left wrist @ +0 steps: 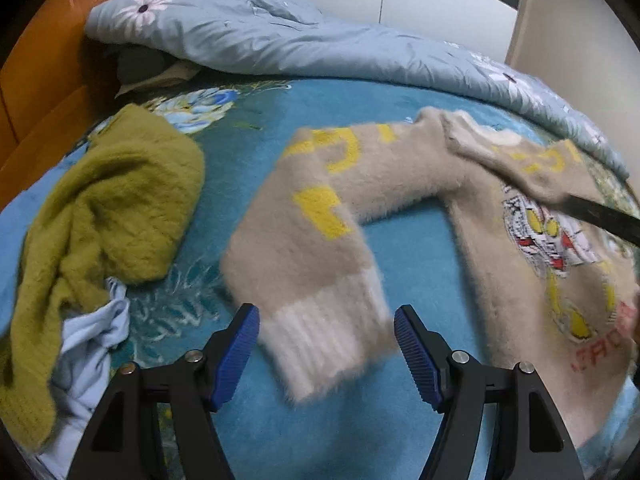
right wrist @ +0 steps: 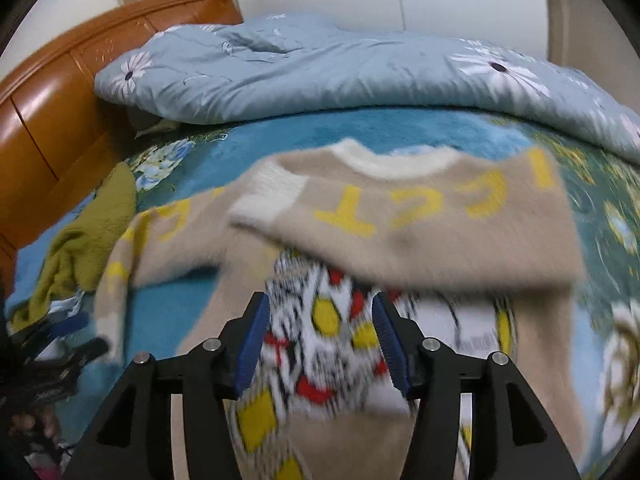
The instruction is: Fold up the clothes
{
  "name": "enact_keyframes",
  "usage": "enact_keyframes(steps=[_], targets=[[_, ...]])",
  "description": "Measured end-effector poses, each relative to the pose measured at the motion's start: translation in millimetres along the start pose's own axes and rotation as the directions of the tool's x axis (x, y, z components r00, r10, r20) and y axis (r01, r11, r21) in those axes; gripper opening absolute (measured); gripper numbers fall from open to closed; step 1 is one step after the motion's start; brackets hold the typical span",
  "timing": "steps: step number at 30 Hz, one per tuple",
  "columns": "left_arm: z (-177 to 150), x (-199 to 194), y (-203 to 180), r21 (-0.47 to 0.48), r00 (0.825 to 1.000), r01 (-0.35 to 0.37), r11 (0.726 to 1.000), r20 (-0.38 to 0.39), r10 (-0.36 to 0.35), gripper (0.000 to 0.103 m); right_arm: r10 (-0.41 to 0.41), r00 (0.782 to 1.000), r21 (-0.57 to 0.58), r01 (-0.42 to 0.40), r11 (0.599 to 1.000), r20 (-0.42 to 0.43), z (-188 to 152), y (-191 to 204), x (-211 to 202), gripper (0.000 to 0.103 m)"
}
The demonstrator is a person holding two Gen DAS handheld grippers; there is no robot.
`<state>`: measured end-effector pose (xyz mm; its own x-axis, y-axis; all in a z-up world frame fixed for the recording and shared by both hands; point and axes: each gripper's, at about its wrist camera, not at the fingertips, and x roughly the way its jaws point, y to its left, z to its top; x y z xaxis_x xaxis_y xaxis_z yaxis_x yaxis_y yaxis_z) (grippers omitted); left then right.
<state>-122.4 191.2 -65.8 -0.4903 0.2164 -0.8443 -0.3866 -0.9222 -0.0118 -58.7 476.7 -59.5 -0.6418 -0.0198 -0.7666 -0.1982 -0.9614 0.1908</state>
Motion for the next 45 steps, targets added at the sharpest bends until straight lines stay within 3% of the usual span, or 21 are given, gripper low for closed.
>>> enact_keyframes(steps=[6, 13, 19, 21, 27, 28, 31, 39, 41, 45], targets=[[-2, 23, -16, 0.027, 0.997, -0.072, 0.997, -0.030, 0.073, 0.079, -0.030, 0.999, -0.002, 0.030, 1.000, 0.018, -42, -11, -32, 0.055], [0, 33, -29, 0.066, 0.988, -0.144, 0.987, -0.049, 0.147, 0.087, -0.019, 0.995, 0.070, 0.013, 0.997, 0.096, -65, -37, -59, 0.055], [1, 34, -24, 0.018, 0.990, -0.136, 0.991, -0.045, 0.136, 0.086, -0.056, 0.985, 0.081, 0.043, 0.996, 0.165, -80, -46, -71, 0.056], [2, 34, -26, 0.026, 0.989, -0.145, 0.989, -0.039, 0.146, 0.081, -0.072, 0.979, 0.092, 0.056, 0.994, 0.192, -85, -46, -77, 0.056], [10, 31, -28, -0.011, 0.984, -0.179, 0.984, -0.012, 0.179, 0.043, -0.145, 0.966, 0.077, 0.132, 0.988, 0.212, -98, -50, -93, 0.056], [12, 31, -29, -0.021, 0.984, -0.180, 0.983, -0.012, 0.180, 0.030, -0.151, 0.965, 0.058, 0.141, 0.988, 0.215, -97, -51, -96, 0.056], [15, 33, -36, -0.039, 0.983, -0.182, 0.983, -0.021, 0.181, 0.019, -0.149, 0.961, 0.020, 0.149, 0.989, 0.232, -91, -54, -105, 0.056], [21, 37, -45, -0.023, 0.972, -0.234, 0.972, -0.023, 0.233, 0.014, -0.225, 0.894, -0.065, 0.270, 0.961, 0.388, -62, -42, -121, 0.056], [24, 35, -45, -0.022, 0.968, -0.249, 0.968, -0.015, 0.249, 0.011, -0.204, 0.894, -0.080, 0.256, 0.963, 0.398, -60, -40, -115, 0.056], [28, 32, -46, -0.010, 0.958, -0.285, 0.958, 0.002, 0.285, 0.011, -0.147, 0.920, -0.128, 0.206, 0.970, 0.364, -59, -37, -98, 0.056]])
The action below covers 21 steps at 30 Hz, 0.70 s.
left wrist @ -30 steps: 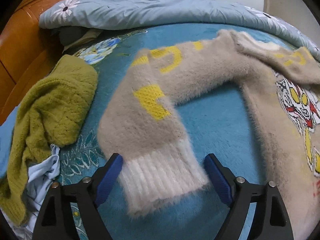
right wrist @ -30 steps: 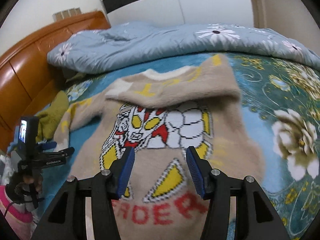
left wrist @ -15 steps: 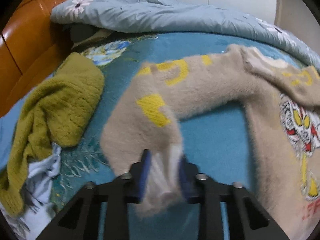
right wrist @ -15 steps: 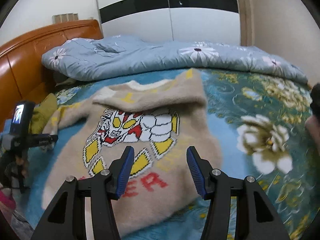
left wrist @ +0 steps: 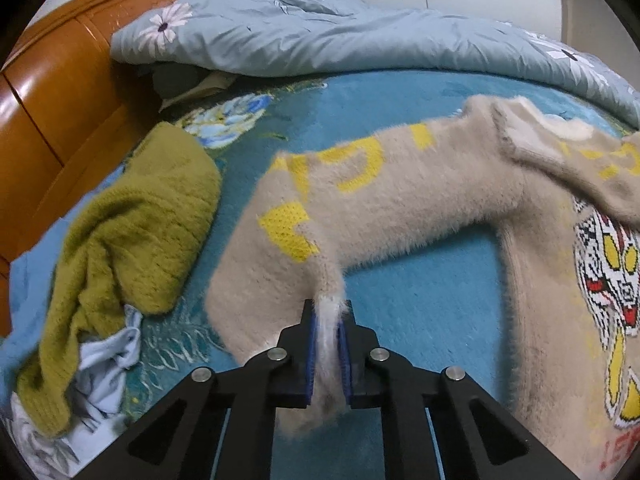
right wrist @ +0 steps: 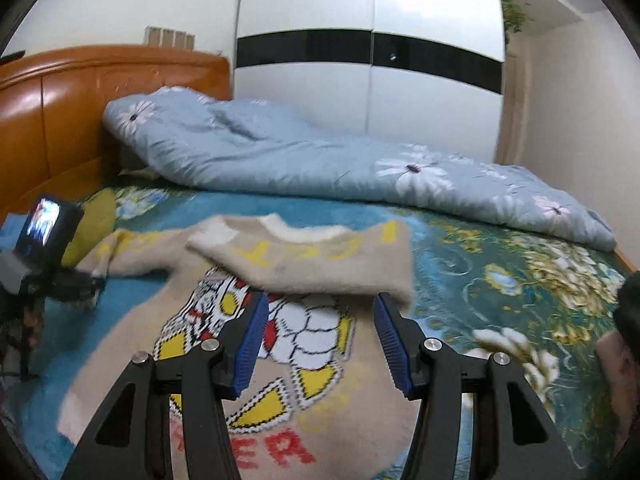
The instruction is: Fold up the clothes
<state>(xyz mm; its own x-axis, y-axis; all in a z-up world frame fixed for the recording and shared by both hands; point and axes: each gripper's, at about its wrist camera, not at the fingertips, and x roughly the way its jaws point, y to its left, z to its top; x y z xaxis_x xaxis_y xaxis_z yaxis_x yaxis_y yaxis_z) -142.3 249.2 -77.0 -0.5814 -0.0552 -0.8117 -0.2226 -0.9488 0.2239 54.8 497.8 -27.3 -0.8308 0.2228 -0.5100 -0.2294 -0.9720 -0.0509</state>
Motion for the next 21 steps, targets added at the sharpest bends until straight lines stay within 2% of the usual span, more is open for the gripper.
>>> enact_keyframes(steps=[5, 12, 15, 17, 21], targets=[[3, -3, 7, 0.001, 0.999, -0.038, 0.999, 0.018, 0.038, 0.011, 0.048, 0.998, 0.041, -0.047, 0.998, -0.031, -3, -3, 10, 0.056], [1, 9, 9, -0.009, 0.999, -0.040, 0.999, -0.012, 0.040, 0.017, 0.043, 0.997, 0.088, -0.038, 0.995, -0.065, -7, -13, 15, 0.056], [0, 13, 6, 0.001, 0.998, -0.053, 0.999, -0.017, 0.053, 0.032, 0.046, 0.996, 0.113, -0.037, 0.993, -0.074, -8, -17, 17, 0.056], [0, 14, 5, 0.011, 0.998, -0.066, 0.998, -0.016, 0.066, 0.051, 0.042, 0.996, 0.118, -0.033, 0.992, -0.078, -8, -19, 17, 0.056], [0, 16, 0, 0.038, 0.995, -0.096, 0.995, -0.018, 0.097, 0.060, 0.047, 0.996, 0.120, -0.037, 0.992, -0.079, -8, -18, 17, 0.056]])
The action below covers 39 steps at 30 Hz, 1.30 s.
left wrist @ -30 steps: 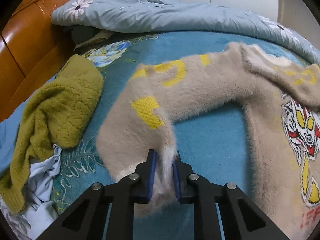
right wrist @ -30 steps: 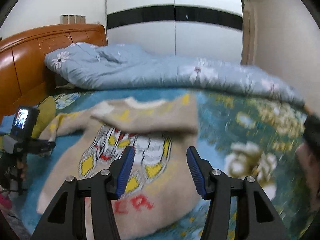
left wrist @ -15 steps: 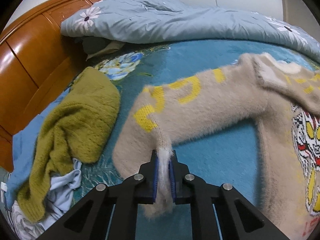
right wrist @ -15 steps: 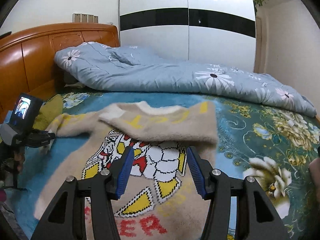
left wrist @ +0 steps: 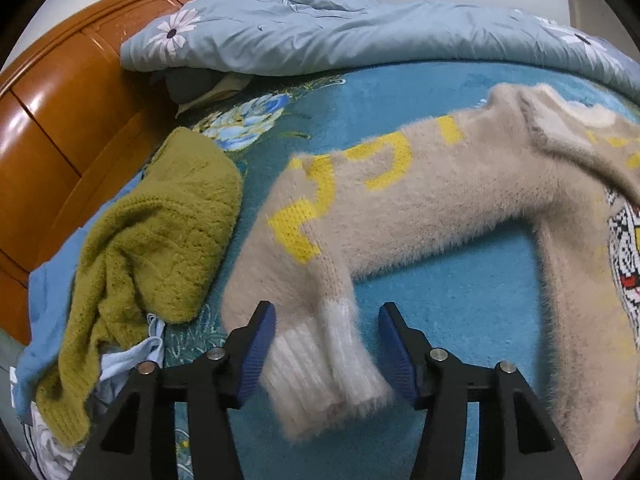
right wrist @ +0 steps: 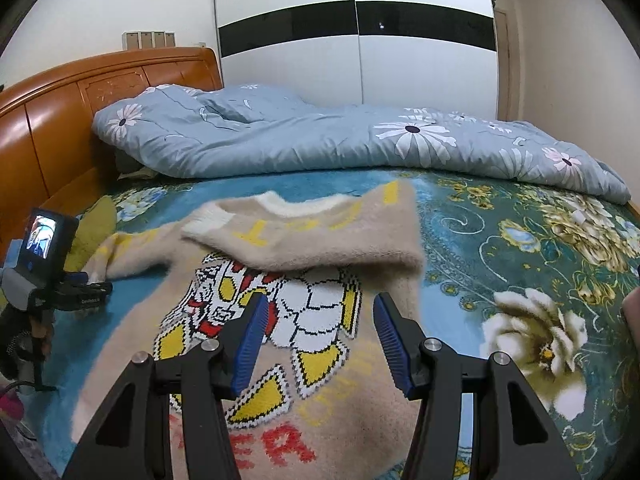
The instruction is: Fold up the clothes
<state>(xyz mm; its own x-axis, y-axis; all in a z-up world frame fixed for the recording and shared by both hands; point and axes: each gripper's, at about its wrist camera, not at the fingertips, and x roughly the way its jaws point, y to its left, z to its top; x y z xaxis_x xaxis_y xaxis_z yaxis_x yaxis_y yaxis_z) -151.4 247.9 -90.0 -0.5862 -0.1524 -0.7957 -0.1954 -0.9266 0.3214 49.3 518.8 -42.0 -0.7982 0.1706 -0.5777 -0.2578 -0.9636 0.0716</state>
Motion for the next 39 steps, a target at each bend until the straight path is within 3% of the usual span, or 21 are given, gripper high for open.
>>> enact_keyframes(steps=[8, 12, 13, 14, 17, 25, 27, 30, 31, 33, 36, 39], targets=[[0, 3, -9, 0.042, 0.998, -0.057, 0.998, 0.002, 0.057, 0.067, 0.010, 1.000, -0.006, -0.010, 1.000, 0.007, 1, 3, -4, 0.056], [2, 3, -2, 0.001, 1.000, -0.025, 1.000, 0.006, 0.025, 0.065, 0.012, 1.000, -0.010, -0.012, 1.000, 0.006, 2, 4, -4, 0.056], [3, 2, 1, -0.018, 1.000, -0.015, 1.000, 0.007, 0.015, 0.053, 0.012, 1.000, -0.010, -0.012, 1.000, 0.006, 2, 4, -4, 0.056], [4, 1, 4, -0.028, 1.000, -0.015, 1.000, 0.008, 0.015, 0.034, 0.013, 1.000, -0.009, -0.013, 1.000, 0.007, 2, 4, -4, 0.056], [9, -5, 12, -0.040, 1.000, 0.005, 0.999, 0.013, -0.005, 0.013, 0.018, 1.000, -0.007, -0.018, 1.000, 0.012, 2, 5, -6, 0.056], [40, -49, 48, -0.033, 0.991, -0.039, 0.999, 0.127, 0.043, 0.010, 0.028, 1.000, 0.010, -0.028, 1.000, 0.002, 1, 3, -4, 0.056], [50, -59, 61, -0.060, 0.991, -0.002, 0.998, 0.137, 0.010, 0.009, 0.030, 1.000, 0.016, -0.030, 0.999, 0.001, 1, 1, -4, 0.056], [72, -73, 76, -0.131, 0.981, 0.165, 0.978, 0.124, -0.149, 0.009, 0.040, 0.999, 0.027, -0.039, 0.999, -0.005, 0, -1, -3, 0.056], [80, -79, 77, -0.150, 0.969, 0.233, 0.961, 0.124, -0.215, 0.009, 0.044, 0.999, 0.033, -0.044, 0.999, -0.008, 0, -2, -2, 0.056], [97, -92, 74, -0.175, 0.925, 0.375, 0.910, 0.132, -0.356, 0.009, 0.052, 0.999, 0.049, -0.051, 0.997, -0.012, 0, -6, -2, 0.056], [130, -120, 51, -0.145, 0.828, 0.559, 0.816, 0.158, -0.539, 0.009, 0.054, 0.998, 0.085, -0.053, 0.995, -0.013, -1, -16, -3, 0.056], [165, -146, 7, -0.085, 0.725, 0.687, 0.722, 0.153, -0.671, 0.009, 0.048, 0.999, 0.125, -0.046, 0.991, -0.011, 0, -27, -4, 0.056]])
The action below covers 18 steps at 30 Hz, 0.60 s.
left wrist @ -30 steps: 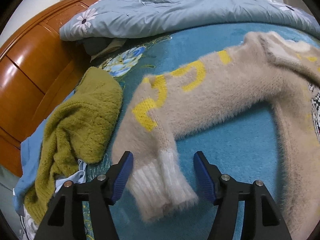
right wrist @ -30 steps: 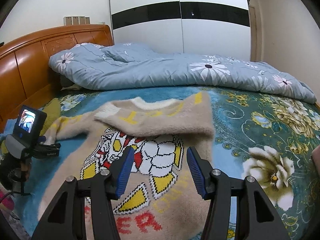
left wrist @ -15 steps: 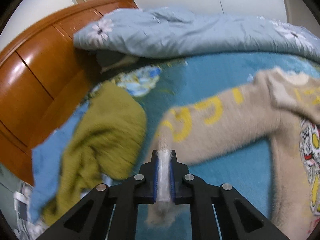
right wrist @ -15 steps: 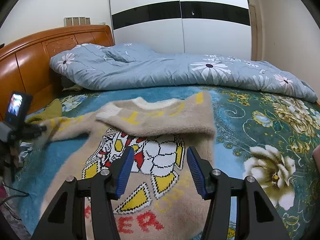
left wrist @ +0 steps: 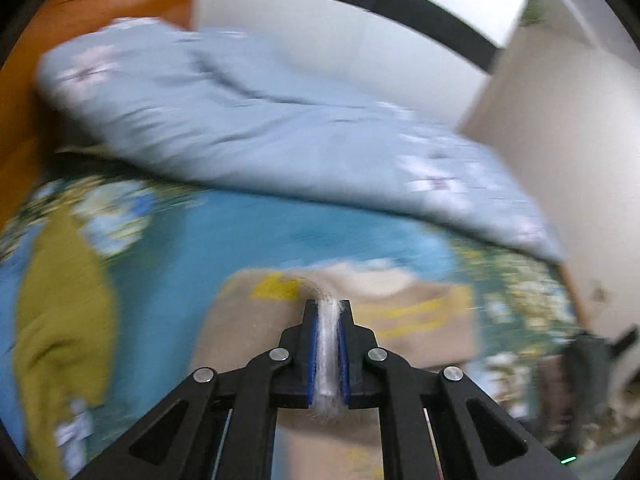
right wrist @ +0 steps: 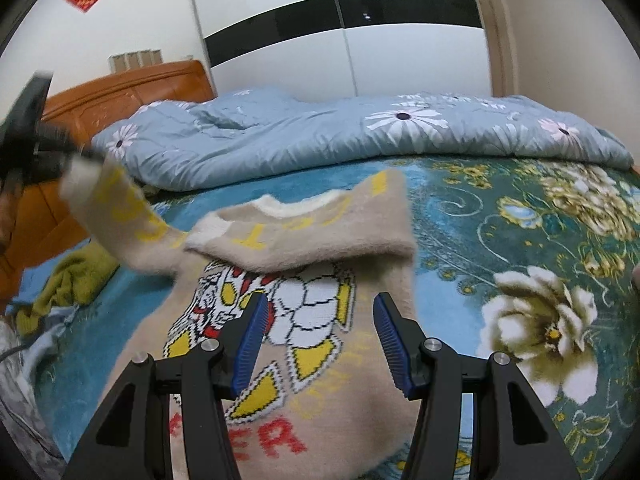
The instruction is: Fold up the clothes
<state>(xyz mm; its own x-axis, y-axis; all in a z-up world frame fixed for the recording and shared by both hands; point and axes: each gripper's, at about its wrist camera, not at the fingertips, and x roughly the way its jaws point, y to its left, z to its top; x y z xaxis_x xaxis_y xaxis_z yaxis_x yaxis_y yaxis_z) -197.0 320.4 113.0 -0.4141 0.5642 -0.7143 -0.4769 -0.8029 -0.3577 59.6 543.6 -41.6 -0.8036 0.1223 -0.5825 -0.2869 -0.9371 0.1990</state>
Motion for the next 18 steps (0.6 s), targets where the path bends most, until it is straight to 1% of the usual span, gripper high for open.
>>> enact_keyframes(steps=[3, 5, 6, 9, 13, 15, 16, 17, 18], targets=[[20, 38, -56, 0.053, 0.995, 0.087, 0.995, -0.051, -0.085, 0.009, -0.004, 1.000, 0.035, 0.004, 0.999, 0.009, 2, -10, -4, 0.056], [26, 75, -88, 0.084, 0.989, 0.117, 0.990, -0.096, -0.108, 0.009, -0.007, 1.000, 0.056, 0.006, 0.998, 0.017, 4, -17, -8, 0.056], [27, 95, -103, 0.097, 0.986, 0.124, 0.988, -0.120, -0.112, 0.009, -0.007, 1.000, 0.070, 0.006, 0.998, 0.022, 5, -22, -9, 0.056], [19, 157, -136, 0.125, 0.978, 0.111, 0.986, -0.193, -0.086, 0.009, -0.025, 0.999, 0.119, 0.021, 0.993, 0.030, 6, -38, -13, 0.056], [-11, 232, -147, 0.122, 0.957, 0.062, 0.991, -0.287, -0.025, 0.009, -0.055, 0.998, 0.202, 0.047, 0.978, 0.035, 7, -65, -17, 0.056], [-26, 258, -145, 0.121, 0.949, 0.032, 0.992, -0.317, 0.008, 0.009, -0.057, 0.998, 0.246, 0.047, 0.968, 0.034, 7, -78, -18, 0.056], [-33, 267, -142, 0.110, 0.944, 0.027, 0.994, -0.331, 0.011, 0.010, -0.055, 0.998, 0.260, 0.045, 0.965, 0.032, 7, -82, -17, 0.056], [-39, 273, -139, 0.095, 0.938, 0.030, 0.995, -0.347, 0.005, 0.015, -0.053, 0.998, 0.271, 0.043, 0.962, 0.030, 6, -85, -17, 0.056], [-42, 277, -136, 0.075, 0.932, 0.047, 0.996, -0.363, -0.017, 0.019, -0.051, 0.998, 0.283, 0.041, 0.958, 0.028, 6, -87, -16, 0.056]])
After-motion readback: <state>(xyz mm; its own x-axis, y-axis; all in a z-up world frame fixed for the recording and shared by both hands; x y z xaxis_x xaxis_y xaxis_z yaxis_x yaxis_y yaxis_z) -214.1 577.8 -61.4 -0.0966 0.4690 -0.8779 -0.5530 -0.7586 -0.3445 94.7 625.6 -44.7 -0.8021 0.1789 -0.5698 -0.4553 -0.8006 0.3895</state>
